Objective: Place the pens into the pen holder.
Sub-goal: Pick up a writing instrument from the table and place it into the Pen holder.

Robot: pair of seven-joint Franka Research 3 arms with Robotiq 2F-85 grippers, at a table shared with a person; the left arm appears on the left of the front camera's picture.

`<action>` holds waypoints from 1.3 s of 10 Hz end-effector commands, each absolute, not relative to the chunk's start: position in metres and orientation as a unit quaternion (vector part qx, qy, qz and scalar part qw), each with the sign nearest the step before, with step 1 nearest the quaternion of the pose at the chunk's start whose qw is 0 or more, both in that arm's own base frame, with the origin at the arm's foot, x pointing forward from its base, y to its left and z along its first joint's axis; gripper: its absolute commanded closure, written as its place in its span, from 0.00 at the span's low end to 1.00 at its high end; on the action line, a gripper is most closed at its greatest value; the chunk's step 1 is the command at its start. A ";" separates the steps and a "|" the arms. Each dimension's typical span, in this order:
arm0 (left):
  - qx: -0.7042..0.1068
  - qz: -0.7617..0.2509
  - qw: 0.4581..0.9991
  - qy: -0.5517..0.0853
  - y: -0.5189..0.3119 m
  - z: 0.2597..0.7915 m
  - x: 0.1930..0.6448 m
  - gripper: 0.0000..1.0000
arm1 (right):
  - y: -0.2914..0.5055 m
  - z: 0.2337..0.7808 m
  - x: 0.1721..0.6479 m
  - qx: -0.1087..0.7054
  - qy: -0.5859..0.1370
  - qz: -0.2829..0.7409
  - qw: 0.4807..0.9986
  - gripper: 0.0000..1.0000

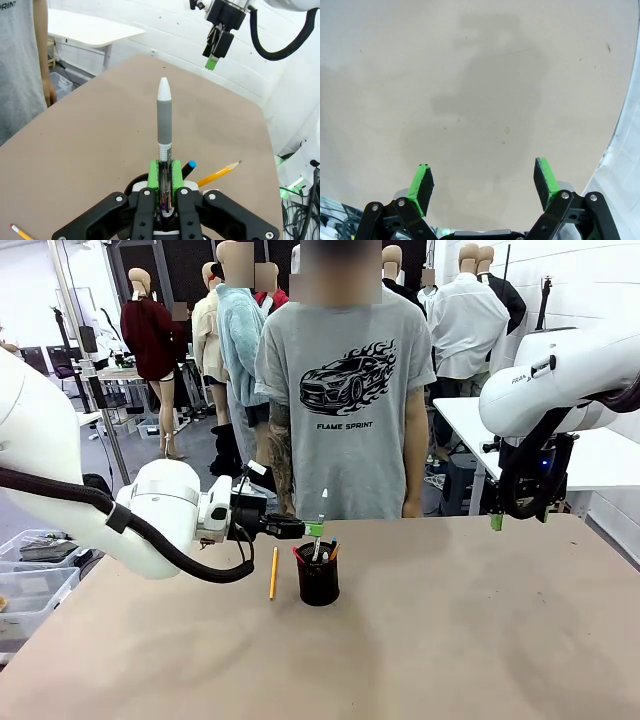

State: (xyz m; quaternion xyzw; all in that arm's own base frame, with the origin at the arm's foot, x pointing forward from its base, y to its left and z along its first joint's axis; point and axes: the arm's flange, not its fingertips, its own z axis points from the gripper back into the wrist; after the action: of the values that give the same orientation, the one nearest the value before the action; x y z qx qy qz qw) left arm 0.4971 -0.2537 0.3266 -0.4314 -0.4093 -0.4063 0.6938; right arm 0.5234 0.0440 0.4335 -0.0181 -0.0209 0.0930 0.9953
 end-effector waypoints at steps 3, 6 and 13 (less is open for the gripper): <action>-0.422 -0.393 0.694 -0.431 -0.256 0.308 0.502 1.00 | 0.044 0.433 0.523 -0.018 -0.018 0.093 0.995 0.00; -0.414 -0.399 0.700 -0.424 -0.258 0.303 0.502 1.00 | 0.044 0.433 0.523 -0.018 -0.018 0.093 0.995 0.00; -0.407 -0.403 0.712 -0.407 -0.258 0.296 0.498 0.92 | 0.044 0.433 0.523 -0.018 -0.018 0.093 0.995 0.00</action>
State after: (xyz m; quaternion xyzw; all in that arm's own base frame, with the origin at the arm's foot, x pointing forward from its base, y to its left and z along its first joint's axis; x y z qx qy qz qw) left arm 0.4963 -0.2556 0.2988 -0.4191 -0.3973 -0.3997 0.7119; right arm 0.5234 0.0440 0.4335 -0.0181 -0.0209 0.0930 0.9953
